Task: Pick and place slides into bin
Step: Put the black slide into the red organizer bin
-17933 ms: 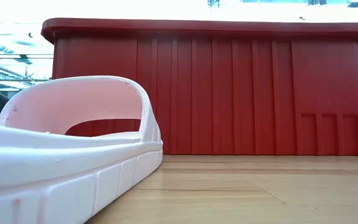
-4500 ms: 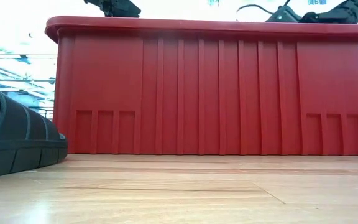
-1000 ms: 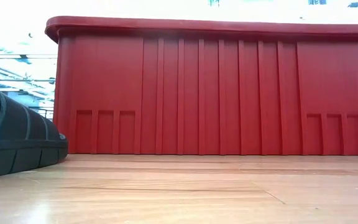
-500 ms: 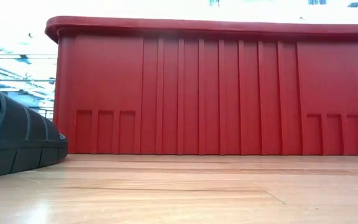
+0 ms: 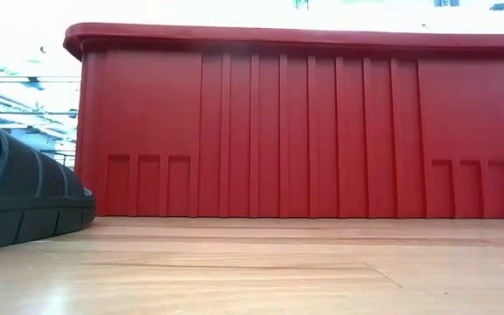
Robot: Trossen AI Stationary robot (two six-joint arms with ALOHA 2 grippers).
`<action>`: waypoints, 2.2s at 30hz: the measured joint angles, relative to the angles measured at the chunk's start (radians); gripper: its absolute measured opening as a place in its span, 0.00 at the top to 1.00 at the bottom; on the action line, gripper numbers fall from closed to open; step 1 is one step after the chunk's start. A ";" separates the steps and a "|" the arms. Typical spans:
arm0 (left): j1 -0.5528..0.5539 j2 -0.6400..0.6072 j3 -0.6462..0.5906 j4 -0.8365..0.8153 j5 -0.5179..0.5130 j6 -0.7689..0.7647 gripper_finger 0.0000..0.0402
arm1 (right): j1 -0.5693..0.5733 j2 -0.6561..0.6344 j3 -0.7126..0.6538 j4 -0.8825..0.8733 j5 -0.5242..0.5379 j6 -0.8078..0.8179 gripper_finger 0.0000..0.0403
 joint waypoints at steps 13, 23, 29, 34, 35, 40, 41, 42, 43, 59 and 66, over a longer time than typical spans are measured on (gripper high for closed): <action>0.061 0.000 -0.070 -0.003 0.005 -0.084 0.59 | 0.000 0.000 0.000 0.002 0.000 -0.002 0.60; 0.069 0.000 -0.070 -0.005 0.023 -0.095 0.91 | 0.000 0.000 0.000 0.002 0.000 -0.002 0.60; 0.069 0.000 -0.070 -0.003 0.034 -0.099 0.97 | 0.000 0.000 0.000 0.002 0.000 -0.002 0.60; 0.069 0.000 -0.070 -0.001 0.039 -0.107 0.94 | 0.000 0.000 0.000 0.002 0.000 -0.002 0.60; 0.069 0.000 -0.070 -0.001 0.039 -0.109 0.94 | 0.000 0.000 0.000 0.002 0.000 -0.002 0.60; 0.068 0.000 -0.067 -0.001 0.041 -0.116 0.99 | 0.000 0.000 0.000 0.002 0.000 -0.002 0.60; 0.068 0.000 -0.065 0.000 0.042 -0.116 0.99 | 0.000 0.000 0.000 0.002 0.000 -0.002 0.60; 0.068 0.000 -0.062 -0.001 0.045 -0.117 0.99 | 0.000 0.000 0.000 0.002 0.000 -0.002 0.60; 0.068 0.000 -0.059 -0.001 0.047 -0.117 0.98 | 0.000 0.000 0.000 0.002 0.000 -0.002 0.60; 0.068 0.000 0.082 -0.051 0.052 -0.084 0.98 | 0.000 0.000 0.000 0.001 0.000 -0.002 0.60; 0.068 0.000 0.183 -0.153 0.047 -0.078 0.94 | -0.001 0.000 0.000 0.001 0.000 -0.002 0.60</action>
